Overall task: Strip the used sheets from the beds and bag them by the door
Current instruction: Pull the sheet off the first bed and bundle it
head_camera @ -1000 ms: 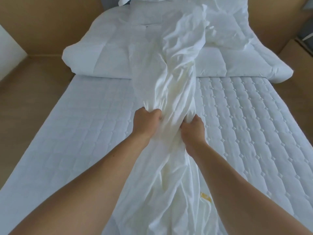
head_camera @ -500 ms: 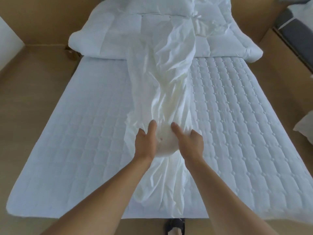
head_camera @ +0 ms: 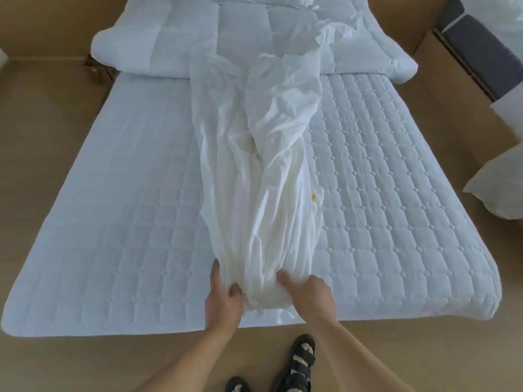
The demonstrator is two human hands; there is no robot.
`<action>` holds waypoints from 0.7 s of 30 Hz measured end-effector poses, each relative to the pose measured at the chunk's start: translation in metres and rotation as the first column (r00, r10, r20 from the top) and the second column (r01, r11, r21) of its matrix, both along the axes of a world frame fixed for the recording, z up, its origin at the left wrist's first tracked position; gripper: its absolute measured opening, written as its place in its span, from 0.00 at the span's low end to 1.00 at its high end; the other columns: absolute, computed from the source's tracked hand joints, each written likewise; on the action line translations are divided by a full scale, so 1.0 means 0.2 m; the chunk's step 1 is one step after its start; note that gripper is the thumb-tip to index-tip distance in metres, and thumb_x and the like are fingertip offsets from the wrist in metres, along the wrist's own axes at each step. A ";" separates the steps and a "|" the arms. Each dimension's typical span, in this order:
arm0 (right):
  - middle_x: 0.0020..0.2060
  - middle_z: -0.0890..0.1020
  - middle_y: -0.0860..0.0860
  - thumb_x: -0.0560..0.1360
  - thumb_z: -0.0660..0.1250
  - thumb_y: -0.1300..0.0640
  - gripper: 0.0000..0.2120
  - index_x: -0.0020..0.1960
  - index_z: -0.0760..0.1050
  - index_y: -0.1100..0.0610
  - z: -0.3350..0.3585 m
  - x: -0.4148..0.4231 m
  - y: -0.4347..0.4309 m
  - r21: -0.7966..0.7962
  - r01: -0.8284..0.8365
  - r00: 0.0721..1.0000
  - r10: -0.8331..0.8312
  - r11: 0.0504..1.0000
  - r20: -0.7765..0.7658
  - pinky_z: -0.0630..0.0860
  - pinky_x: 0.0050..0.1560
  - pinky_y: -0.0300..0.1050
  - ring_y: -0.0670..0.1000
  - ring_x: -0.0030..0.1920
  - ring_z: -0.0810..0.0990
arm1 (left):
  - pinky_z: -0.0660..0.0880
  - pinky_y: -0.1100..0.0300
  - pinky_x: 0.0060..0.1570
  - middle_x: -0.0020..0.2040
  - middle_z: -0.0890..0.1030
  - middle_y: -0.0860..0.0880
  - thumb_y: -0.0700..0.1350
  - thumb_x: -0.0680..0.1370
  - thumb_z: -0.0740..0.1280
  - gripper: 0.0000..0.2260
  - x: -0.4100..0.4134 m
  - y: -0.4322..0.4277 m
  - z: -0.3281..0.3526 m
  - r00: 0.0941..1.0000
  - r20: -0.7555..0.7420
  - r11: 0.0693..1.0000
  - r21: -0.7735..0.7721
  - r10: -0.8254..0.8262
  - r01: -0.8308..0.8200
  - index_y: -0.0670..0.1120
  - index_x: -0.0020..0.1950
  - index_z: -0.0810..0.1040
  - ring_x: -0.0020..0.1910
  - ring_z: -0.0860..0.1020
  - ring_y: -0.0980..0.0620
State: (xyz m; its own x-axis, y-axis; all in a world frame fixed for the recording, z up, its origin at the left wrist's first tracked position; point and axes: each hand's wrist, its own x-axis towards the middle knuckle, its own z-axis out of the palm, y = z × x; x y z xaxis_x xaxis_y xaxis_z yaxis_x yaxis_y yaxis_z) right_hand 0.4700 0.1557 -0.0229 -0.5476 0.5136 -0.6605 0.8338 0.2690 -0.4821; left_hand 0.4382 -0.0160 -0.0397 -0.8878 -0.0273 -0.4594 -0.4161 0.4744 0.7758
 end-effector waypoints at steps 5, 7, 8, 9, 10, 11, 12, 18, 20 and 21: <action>0.75 0.59 0.52 0.68 0.70 0.41 0.53 0.78 0.36 0.45 0.04 -0.17 0.07 0.249 -0.147 0.979 0.177 0.957 -0.102 0.66 0.67 0.57 0.57 0.73 0.61 | 0.69 0.43 0.64 0.76 0.60 0.45 0.41 0.76 0.65 0.36 -0.20 0.06 0.07 0.981 -0.191 0.947 -0.321 -0.042 -0.022 0.56 0.80 0.52 0.71 0.61 0.42; 0.79 0.46 0.47 0.71 0.66 0.41 0.49 0.78 0.34 0.40 0.07 -0.29 0.09 0.300 -0.208 0.928 0.284 0.931 -0.239 0.57 0.73 0.59 0.53 0.78 0.47 | 0.61 0.40 0.70 0.80 0.53 0.47 0.48 0.80 0.59 0.28 -0.37 0.14 0.13 0.970 -0.208 0.933 -0.358 -0.127 0.045 0.56 0.79 0.57 0.77 0.52 0.44; 0.79 0.42 0.45 0.73 0.62 0.38 0.46 0.78 0.34 0.39 0.07 -0.36 0.10 0.308 -0.231 0.909 0.317 0.923 -0.270 0.52 0.74 0.60 0.51 0.79 0.41 | 0.57 0.39 0.72 0.81 0.49 0.48 0.53 0.81 0.55 0.26 -0.45 0.19 0.15 0.970 -0.175 0.921 -0.379 -0.167 0.090 0.57 0.80 0.55 0.78 0.47 0.46; 0.79 0.38 0.43 0.73 0.58 0.33 0.43 0.78 0.35 0.37 0.07 -0.43 0.12 0.309 -0.249 0.901 0.337 0.918 -0.272 0.49 0.75 0.63 0.49 0.78 0.36 | 0.52 0.36 0.72 0.81 0.45 0.49 0.58 0.81 0.51 0.27 -0.52 0.23 0.14 0.973 -0.120 0.907 -0.399 -0.196 0.134 0.59 0.80 0.51 0.79 0.43 0.46; 0.78 0.36 0.42 0.72 0.54 0.28 0.42 0.77 0.35 0.36 0.04 -0.48 0.13 0.306 -0.268 0.902 0.350 0.913 -0.252 0.46 0.74 0.65 0.48 0.78 0.33 | 0.49 0.33 0.72 0.81 0.40 0.51 0.64 0.80 0.47 0.28 -0.57 0.27 0.12 0.976 -0.056 0.894 -0.416 -0.209 0.168 0.61 0.80 0.46 0.79 0.39 0.46; 0.78 0.34 0.41 0.70 0.50 0.24 0.42 0.77 0.34 0.35 0.00 -0.53 0.14 0.298 -0.295 0.907 0.364 0.908 -0.212 0.44 0.73 0.68 0.49 0.77 0.30 | 0.48 0.31 0.71 0.81 0.37 0.51 0.68 0.78 0.44 0.30 -0.61 0.29 0.09 0.979 0.008 0.882 -0.432 -0.206 0.189 0.63 0.79 0.42 0.79 0.36 0.45; 0.77 0.32 0.41 0.69 0.48 0.22 0.43 0.76 0.32 0.34 -0.06 -0.55 0.15 0.283 -0.330 0.910 0.383 0.901 -0.159 0.43 0.72 0.69 0.49 0.76 0.28 | 0.48 0.29 0.69 0.80 0.35 0.51 0.71 0.77 0.43 0.32 -0.63 0.30 0.04 0.978 0.070 0.869 -0.450 -0.196 0.206 0.65 0.78 0.40 0.78 0.35 0.43; 0.76 0.28 0.41 0.72 0.43 0.23 0.36 0.64 0.17 0.28 -0.50 -0.42 0.13 0.181 -0.394 0.914 0.405 0.901 -0.024 0.43 0.73 0.70 0.51 0.76 0.27 | 0.59 0.31 0.68 0.79 0.34 0.54 0.72 0.75 0.44 0.32 -0.45 0.32 -0.40 0.956 0.282 0.850 -0.481 -0.083 0.215 0.68 0.75 0.33 0.78 0.44 0.40; 0.76 0.29 0.42 0.73 0.42 0.24 0.36 0.66 0.19 0.29 -0.54 -0.43 0.15 0.205 -0.432 0.897 0.442 0.878 -0.004 0.42 0.73 0.67 0.51 0.75 0.25 | 0.61 0.33 0.67 0.80 0.35 0.52 0.70 0.77 0.44 0.32 -0.47 0.34 -0.46 0.946 0.308 0.798 -0.544 -0.099 0.261 0.64 0.76 0.33 0.78 0.45 0.40; 0.77 0.31 0.44 0.73 0.42 0.25 0.36 0.70 0.23 0.30 -0.54 -0.45 0.16 0.216 -0.457 0.885 0.465 0.863 0.014 0.42 0.74 0.66 0.52 0.75 0.26 | 0.61 0.34 0.67 0.80 0.37 0.51 0.70 0.78 0.45 0.33 -0.50 0.35 -0.46 0.932 0.343 0.773 -0.558 -0.117 0.302 0.61 0.78 0.35 0.78 0.45 0.39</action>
